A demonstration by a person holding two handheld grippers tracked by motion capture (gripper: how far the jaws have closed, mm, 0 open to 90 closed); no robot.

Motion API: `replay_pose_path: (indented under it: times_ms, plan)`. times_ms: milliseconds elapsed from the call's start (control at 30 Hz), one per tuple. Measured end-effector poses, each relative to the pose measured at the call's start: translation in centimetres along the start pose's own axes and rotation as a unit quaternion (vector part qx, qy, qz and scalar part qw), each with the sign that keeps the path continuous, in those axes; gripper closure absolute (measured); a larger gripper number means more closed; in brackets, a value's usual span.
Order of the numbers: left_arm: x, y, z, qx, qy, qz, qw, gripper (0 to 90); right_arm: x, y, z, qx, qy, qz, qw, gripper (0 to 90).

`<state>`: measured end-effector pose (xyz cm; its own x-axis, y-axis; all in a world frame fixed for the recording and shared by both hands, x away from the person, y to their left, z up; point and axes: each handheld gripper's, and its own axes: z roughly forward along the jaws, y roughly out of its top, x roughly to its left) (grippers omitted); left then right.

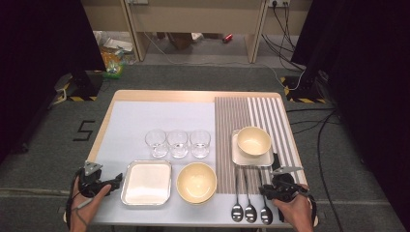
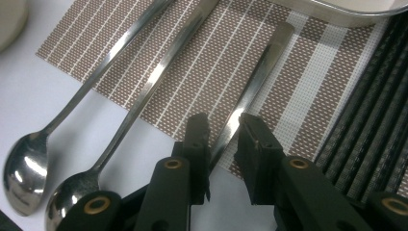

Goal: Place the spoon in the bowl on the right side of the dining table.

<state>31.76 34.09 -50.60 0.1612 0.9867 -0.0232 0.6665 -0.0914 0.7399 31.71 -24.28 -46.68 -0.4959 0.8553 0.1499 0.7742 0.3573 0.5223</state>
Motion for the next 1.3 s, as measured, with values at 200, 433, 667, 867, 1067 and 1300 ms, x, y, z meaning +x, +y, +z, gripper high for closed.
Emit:
replay_pose_path:
  times_ms: [200, 433, 667, 867, 1067, 1300]
  plan:
    - [0.0, 0.0, 0.0, 0.001, 0.000, 0.001, 1.0000, 11.2, -0.3, 0.2, -0.1, 0.004, 0.007, 0.007, 0.9999, 75.8]
    - [0.0, 0.0, 0.0, -0.001, 0.002, 0.000, 1.0000, 11.2, 1.0, 0.6, 0.3, 0.022, -0.035, -0.012, 0.9991, 70.2]
    - [0.0, 0.0, 0.0, -0.001, 0.002, 0.000, 1.0000, 11.2, 1.3, 0.7, 0.3, 0.023, -0.048, -0.017, 0.9984, 74.0]
    - [0.0, 0.0, 0.0, 0.000, 0.001, 0.001, 1.0000, 11.2, 0.1, 0.3, 0.1, 0.005, -0.012, 0.021, 0.9997, 76.3]
    - [0.0, 0.0, 0.0, -0.001, 0.002, 0.000, 1.0000, 11.2, -0.4, 0.1, -0.2, -0.001, 0.001, 0.033, 0.9994, 78.6]
    - [0.0, 0.0, 0.0, -0.001, 0.002, 0.001, 1.0000, 11.2, -0.3, 0.3, -0.3, 0.007, -0.012, 0.026, 0.9996, 79.6]
